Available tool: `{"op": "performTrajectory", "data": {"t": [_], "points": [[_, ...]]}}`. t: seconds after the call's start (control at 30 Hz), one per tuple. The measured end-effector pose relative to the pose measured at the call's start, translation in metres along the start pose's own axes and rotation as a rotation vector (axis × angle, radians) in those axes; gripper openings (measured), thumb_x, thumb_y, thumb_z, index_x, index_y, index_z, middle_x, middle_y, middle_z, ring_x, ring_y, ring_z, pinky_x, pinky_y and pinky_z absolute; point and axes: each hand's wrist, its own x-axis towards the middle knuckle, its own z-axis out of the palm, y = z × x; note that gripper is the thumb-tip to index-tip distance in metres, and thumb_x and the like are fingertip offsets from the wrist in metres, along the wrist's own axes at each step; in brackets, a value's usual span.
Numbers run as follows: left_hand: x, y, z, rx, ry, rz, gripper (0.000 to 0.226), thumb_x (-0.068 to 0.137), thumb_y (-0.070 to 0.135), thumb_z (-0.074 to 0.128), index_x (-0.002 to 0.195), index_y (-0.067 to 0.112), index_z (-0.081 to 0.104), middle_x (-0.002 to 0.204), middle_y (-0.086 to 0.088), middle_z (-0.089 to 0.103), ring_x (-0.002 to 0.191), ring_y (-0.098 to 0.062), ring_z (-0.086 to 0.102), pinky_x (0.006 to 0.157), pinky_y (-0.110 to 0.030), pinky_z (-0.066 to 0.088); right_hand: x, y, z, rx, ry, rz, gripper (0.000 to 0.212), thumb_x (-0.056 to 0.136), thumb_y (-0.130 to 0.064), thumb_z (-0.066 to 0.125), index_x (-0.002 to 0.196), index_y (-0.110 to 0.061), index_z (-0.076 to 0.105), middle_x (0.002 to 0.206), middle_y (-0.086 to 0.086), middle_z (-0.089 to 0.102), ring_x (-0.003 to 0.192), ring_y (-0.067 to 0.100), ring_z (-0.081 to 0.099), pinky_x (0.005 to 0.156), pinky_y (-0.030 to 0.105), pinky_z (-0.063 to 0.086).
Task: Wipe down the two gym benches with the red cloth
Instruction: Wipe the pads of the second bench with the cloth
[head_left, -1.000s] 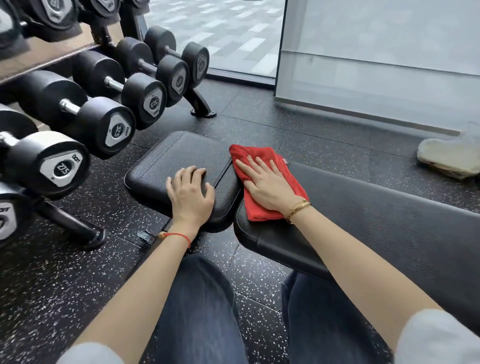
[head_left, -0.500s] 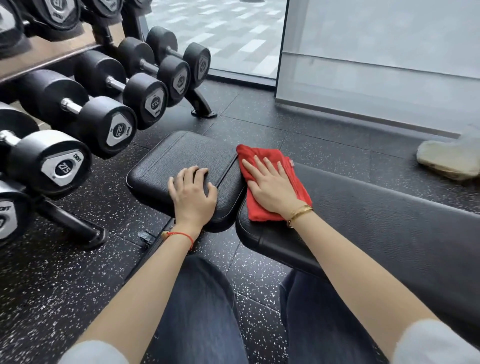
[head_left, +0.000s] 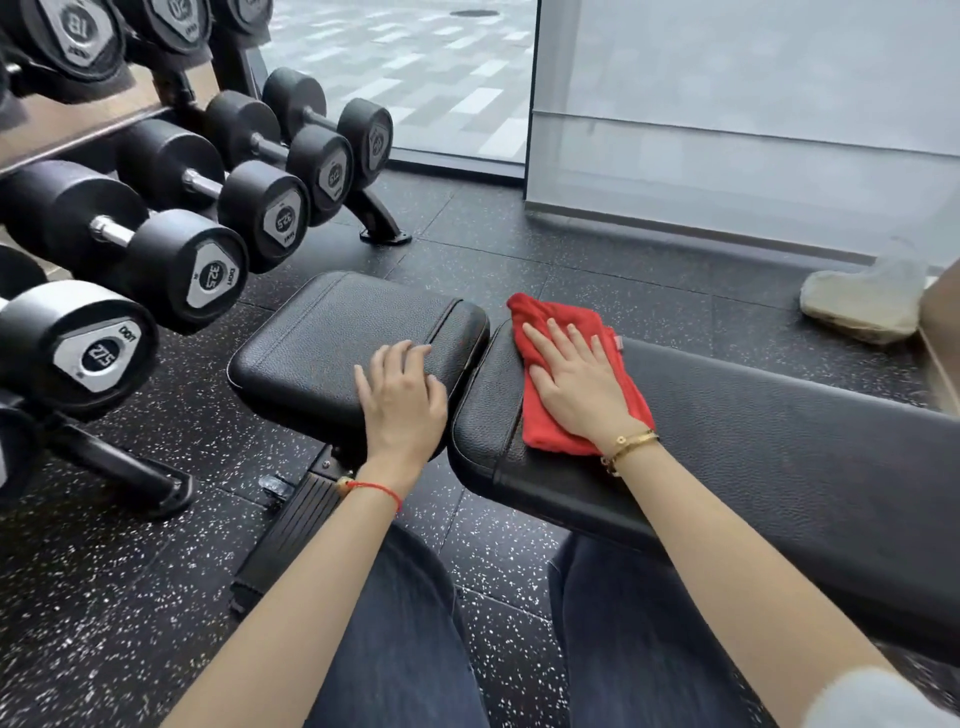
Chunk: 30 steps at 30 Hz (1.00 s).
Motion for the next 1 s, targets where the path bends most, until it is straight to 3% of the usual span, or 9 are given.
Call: {"op": "performTrajectory", "data": {"t": [0.23, 0.33, 0.57, 0.83, 1.0], "points": [[-0.024, 0.061, 0.024, -0.100, -0.076, 0.109, 0.039, 0.093, 0.021, 0.051, 0.131, 0.019, 0.056, 0.139, 0.000, 0.052, 0.135, -0.022, 0.040, 0.119, -0.051, 0.019, -0.089, 0.024, 0.000, 0.003, 0.039, -0.108, 0.058, 0.098, -0.042, 0.031, 0.153, -0.041, 0.012, 0.163, -0.008, 0.011, 0.151, 0.017, 0.007, 0.123, 0.039, 0.000], [-0.029, 0.074, 0.033, -0.102, -0.068, 0.148, 0.036, 0.093, 0.018, 0.051, 0.128, 0.019, 0.058, 0.136, -0.001, 0.056, 0.132, -0.023, 0.045, 0.116, -0.052, 0.026, -0.105, 0.059, -0.007, 0.011, 0.058, 0.000, 0.057, 0.098, -0.041, 0.031, 0.152, -0.043, 0.015, 0.163, -0.010, 0.013, 0.151, 0.016, 0.007, 0.123, 0.037, -0.002], [-0.029, 0.078, 0.038, -0.159, -0.015, 0.166, 0.030, 0.089, 0.020, 0.055, 0.118, 0.017, 0.065, 0.125, -0.002, 0.061, 0.123, -0.024, 0.049, 0.110, -0.042, 0.036, -0.041, 0.087, -0.020, -0.048, 0.063, 0.231, 0.057, 0.101, -0.036, 0.034, 0.154, -0.036, 0.012, 0.164, 0.001, 0.008, 0.151, 0.022, 0.005, 0.122, 0.043, -0.003], [-0.032, 0.082, 0.036, -0.094, -0.016, 0.168, 0.032, 0.090, 0.018, 0.056, 0.120, 0.016, 0.064, 0.127, -0.002, 0.061, 0.124, -0.025, 0.051, 0.111, -0.045, 0.033, -0.125, 0.084, -0.014, -0.017, 0.075, 0.041, 0.059, 0.099, -0.036, 0.040, 0.153, -0.040, 0.015, 0.163, -0.006, 0.012, 0.151, 0.019, 0.009, 0.123, 0.039, -0.001], [-0.037, 0.099, 0.033, -0.130, -0.068, 0.189, 0.040, 0.088, 0.011, 0.058, 0.127, 0.019, 0.060, 0.130, -0.001, 0.059, 0.128, -0.022, 0.049, 0.115, -0.047, 0.029, -0.142, 0.137, -0.027, -0.022, 0.139, 0.268, 0.057, 0.100, -0.033, 0.040, 0.153, -0.039, 0.019, 0.162, -0.003, 0.015, 0.150, 0.020, 0.012, 0.122, 0.041, 0.000]]}}
